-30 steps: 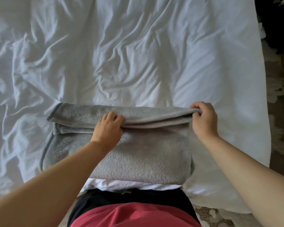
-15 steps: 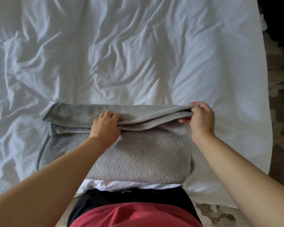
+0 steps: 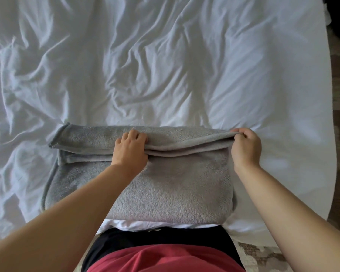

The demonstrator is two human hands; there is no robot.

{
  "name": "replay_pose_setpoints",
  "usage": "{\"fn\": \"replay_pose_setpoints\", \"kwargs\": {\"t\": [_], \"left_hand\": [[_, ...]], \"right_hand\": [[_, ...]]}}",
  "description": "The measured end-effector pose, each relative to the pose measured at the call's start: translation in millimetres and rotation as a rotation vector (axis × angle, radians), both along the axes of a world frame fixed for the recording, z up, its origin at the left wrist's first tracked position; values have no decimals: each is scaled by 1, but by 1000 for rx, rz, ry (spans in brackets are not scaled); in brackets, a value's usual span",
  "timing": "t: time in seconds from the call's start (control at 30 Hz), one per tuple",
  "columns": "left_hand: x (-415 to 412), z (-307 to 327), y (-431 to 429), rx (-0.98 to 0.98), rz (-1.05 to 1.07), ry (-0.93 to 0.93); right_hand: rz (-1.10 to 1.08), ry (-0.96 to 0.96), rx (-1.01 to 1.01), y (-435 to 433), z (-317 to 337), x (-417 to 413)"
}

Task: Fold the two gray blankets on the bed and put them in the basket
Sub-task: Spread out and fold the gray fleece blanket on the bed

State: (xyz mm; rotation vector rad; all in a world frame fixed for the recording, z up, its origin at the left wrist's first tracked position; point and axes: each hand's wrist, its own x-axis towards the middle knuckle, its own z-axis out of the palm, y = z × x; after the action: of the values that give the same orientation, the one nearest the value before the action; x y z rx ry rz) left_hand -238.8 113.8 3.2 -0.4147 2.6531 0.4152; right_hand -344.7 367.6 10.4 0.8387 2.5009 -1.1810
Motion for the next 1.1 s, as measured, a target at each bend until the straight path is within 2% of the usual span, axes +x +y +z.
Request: {"fn": "replay_pose_setpoints", "kwargs": {"t": [0.07, 0.23, 0.3, 0.43, 0.6, 0.67, 0.73, 0.8, 0.87, 0.93, 1.0, 1.1], "left_hand": [[-6, 1, 10, 23, -50, 39], [-25, -4, 32, 72, -117, 32], [-28, -6, 32, 85, -94, 24], [-23, -9, 21, 92, -76, -41], [-1, -7, -3, 41, -107, -98], [7, -3, -10, 86, -84, -64], [12, 0, -13, 180, 42, -57], [10, 0, -15, 225, 211, -56], [2, -6, -21, 163, 355, -26], [-5, -11, -29, 115, 458, -43], [-7, -16, -36, 22, 424, -60], [6, -29, -53, -170, 203, -9]], "right_hand": [[-86, -33, -111, -6, 6, -2], [-499, -326, -651, -19, 4, 18], [-536, -318, -640, -14, -4, 22], [-208, -233, -142, 7, -23, 25], [392, -267, 189, 22, -22, 32], [570, -251, 388, 18, -9, 26], [676, -167, 566, 1, 6, 20], [728, -8, 559, -30, 17, 17], [844, 125, 418, -72, 19, 17], [1002, 176, 252, -120, 12, 20], [1159, 171, 193, -165, -2, 27], [1331, -8, 308, -195, -32, 49]]}}
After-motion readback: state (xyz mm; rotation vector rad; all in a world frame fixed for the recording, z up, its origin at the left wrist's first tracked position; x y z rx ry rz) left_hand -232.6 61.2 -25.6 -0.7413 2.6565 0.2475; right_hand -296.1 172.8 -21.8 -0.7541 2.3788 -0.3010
